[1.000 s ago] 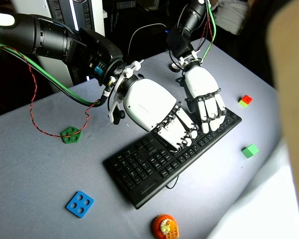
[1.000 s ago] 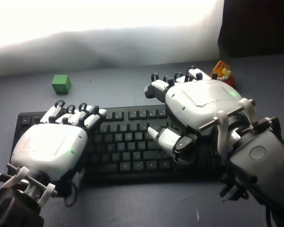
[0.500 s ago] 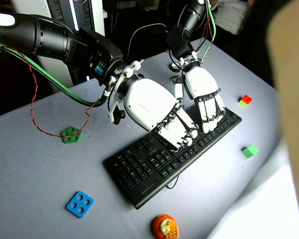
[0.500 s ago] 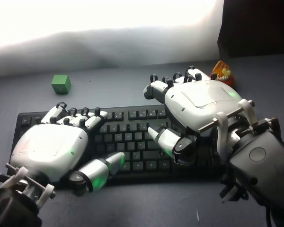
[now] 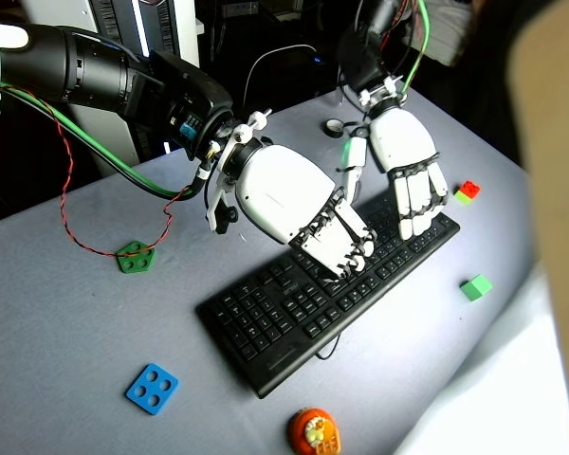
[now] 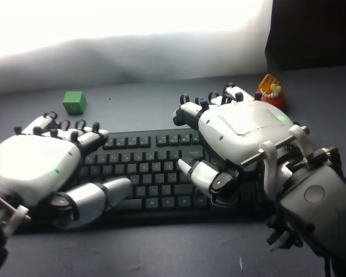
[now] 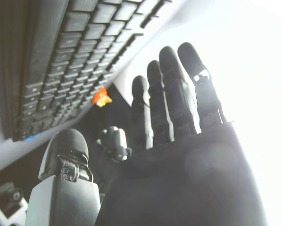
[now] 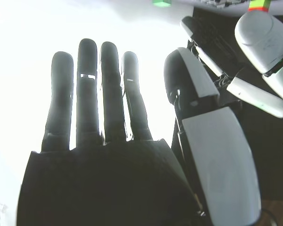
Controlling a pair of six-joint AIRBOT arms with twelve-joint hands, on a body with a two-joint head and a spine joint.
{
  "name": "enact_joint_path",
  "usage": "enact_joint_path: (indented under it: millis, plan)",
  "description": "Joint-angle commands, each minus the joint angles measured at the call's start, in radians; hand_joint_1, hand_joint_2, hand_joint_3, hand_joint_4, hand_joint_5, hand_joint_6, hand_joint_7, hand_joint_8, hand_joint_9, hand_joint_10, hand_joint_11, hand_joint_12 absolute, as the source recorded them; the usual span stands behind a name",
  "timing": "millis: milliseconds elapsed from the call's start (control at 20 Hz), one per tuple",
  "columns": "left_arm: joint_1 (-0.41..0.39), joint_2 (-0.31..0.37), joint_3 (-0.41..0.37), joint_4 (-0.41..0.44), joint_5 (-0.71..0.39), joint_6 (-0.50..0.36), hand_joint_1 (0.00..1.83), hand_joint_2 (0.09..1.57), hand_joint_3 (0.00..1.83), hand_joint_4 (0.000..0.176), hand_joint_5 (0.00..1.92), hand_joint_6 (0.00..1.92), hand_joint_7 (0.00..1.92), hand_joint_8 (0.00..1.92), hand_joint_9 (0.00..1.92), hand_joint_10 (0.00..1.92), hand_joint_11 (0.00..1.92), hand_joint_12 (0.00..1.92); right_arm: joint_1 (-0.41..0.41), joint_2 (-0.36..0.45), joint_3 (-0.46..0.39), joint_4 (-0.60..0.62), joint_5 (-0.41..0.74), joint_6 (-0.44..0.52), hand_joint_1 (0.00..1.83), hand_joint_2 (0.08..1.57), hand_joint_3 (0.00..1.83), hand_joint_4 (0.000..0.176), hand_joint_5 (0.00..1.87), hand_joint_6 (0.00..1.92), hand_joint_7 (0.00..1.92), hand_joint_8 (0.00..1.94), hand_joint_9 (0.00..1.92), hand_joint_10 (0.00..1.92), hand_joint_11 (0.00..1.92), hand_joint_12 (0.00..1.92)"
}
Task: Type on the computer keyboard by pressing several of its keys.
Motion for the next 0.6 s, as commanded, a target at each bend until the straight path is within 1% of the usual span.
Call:
enact_joint_path:
  millis: [0, 50, 100, 150, 200, 250, 300, 350, 400, 450, 550]
  plan:
    - [-0.006, 0.026, -0.002, 0.019, -0.067, -0.001, 0.06, 1.27, 0.00, 0.006, 0.39, 0.02, 0.44, 0.02, 0.43, 0.02, 0.00, 1.12, 0.004, 0.003, -0.008, -0.080, 0.053, 0.003, 0.63, 1.28, 0.00, 0.000, 0.30, 0.53, 0.57, 0.03, 0.31, 0.88, 0.01, 1.69]
    - [-0.009, 0.041, -0.006, 0.018, -0.055, -0.001, 0.13, 1.26, 0.00, 0.000, 0.56, 0.05, 0.65, 0.04, 0.58, 0.06, 0.00, 1.28, 0.004, 0.003, -0.008, -0.081, 0.053, 0.003, 0.50, 1.26, 0.00, 0.000, 0.43, 0.80, 0.68, 0.36, 0.38, 1.16, 0.08, 1.77]
    - [-0.010, 0.057, -0.010, 0.019, -0.037, -0.001, 0.11, 1.28, 0.00, 0.000, 0.63, 0.07, 0.76, 0.07, 0.67, 0.09, 0.02, 1.36, 0.003, 0.003, -0.009, -0.082, 0.053, 0.003, 0.47, 1.24, 0.00, 0.000, 0.58, 0.84, 0.71, 0.79, 0.48, 1.36, 0.23, 1.87]
    - [-0.014, 0.073, -0.016, 0.019, -0.022, -0.001, 0.11, 1.28, 0.00, 0.000, 0.63, 0.07, 0.76, 0.07, 0.67, 0.09, 0.02, 1.36, 0.003, 0.003, -0.010, -0.082, 0.053, 0.003, 0.47, 1.24, 0.00, 0.000, 0.58, 0.84, 0.71, 0.79, 0.48, 1.36, 0.23, 1.87]
    - [-0.018, 0.087, -0.021, 0.019, -0.008, 0.000, 0.10, 1.31, 0.00, 0.000, 0.70, 0.13, 0.88, 0.13, 0.75, 0.27, 0.09, 1.46, 0.002, 0.003, -0.010, -0.082, 0.054, 0.003, 0.46, 1.25, 0.00, 0.000, 0.66, 0.95, 0.69, 1.12, 0.54, 1.51, 0.36, 1.91]
    - [-0.026, 0.102, -0.027, 0.019, 0.022, 0.000, 0.17, 1.33, 0.00, 0.000, 0.73, 0.62, 0.88, 0.74, 0.69, 1.14, 0.25, 1.77, 0.000, 0.003, -0.011, -0.084, 0.054, 0.003, 0.42, 1.27, 0.01, 0.000, 0.73, 1.12, 0.85, 1.25, 0.76, 1.57, 0.61, 1.92]
    - [-0.030, 0.115, -0.031, 0.019, 0.040, 0.000, 0.15, 1.36, 0.00, 0.000, 0.76, 0.93, 0.88, 1.08, 0.74, 1.39, 0.35, 1.88, -0.001, 0.003, -0.012, -0.085, 0.054, 0.003, 0.40, 1.29, 0.01, 0.000, 0.77, 1.27, 0.96, 1.34, 0.89, 1.70, 0.72, 1.92]
    - [-0.034, 0.125, -0.034, 0.019, 0.056, 0.000, 0.18, 1.37, 0.00, 0.000, 0.78, 1.20, 0.91, 1.28, 0.78, 1.54, 0.46, 1.91, -0.001, 0.003, -0.013, -0.085, 0.054, 0.003, 0.36, 1.32, 0.01, 0.000, 0.82, 1.38, 1.05, 1.46, 1.01, 1.81, 0.85, 1.92]
    - [-0.041, 0.139, -0.038, 0.019, 0.067, -0.001, 0.20, 1.39, 0.01, 0.000, 0.73, 1.44, 0.90, 1.40, 0.78, 1.65, 0.51, 1.92, -0.001, 0.003, -0.013, -0.085, 0.054, 0.003, 0.33, 1.35, 0.02, 0.000, 0.84, 1.42, 1.08, 1.52, 1.04, 1.87, 0.91, 1.92]
    - [-0.046, 0.152, -0.041, 0.019, 0.077, -0.001, 0.21, 1.40, 0.01, 0.000, 0.72, 1.53, 0.92, 1.41, 0.81, 1.62, 0.53, 1.92, -0.002, 0.003, -0.013, -0.086, 0.054, 0.003, 0.35, 1.37, 0.02, 0.000, 0.85, 1.54, 1.08, 1.58, 1.05, 1.91, 0.98, 1.92]
    - [-0.057, 0.175, -0.048, 0.019, 0.101, -0.001, 0.29, 1.41, 0.00, 0.000, 0.75, 1.57, 0.98, 1.37, 0.86, 1.57, 0.57, 1.90, -0.003, 0.002, -0.015, -0.087, 0.054, 0.003, 0.43, 1.39, 0.02, 0.000, 0.92, 1.68, 1.07, 1.67, 1.06, 1.92, 1.02, 1.92]
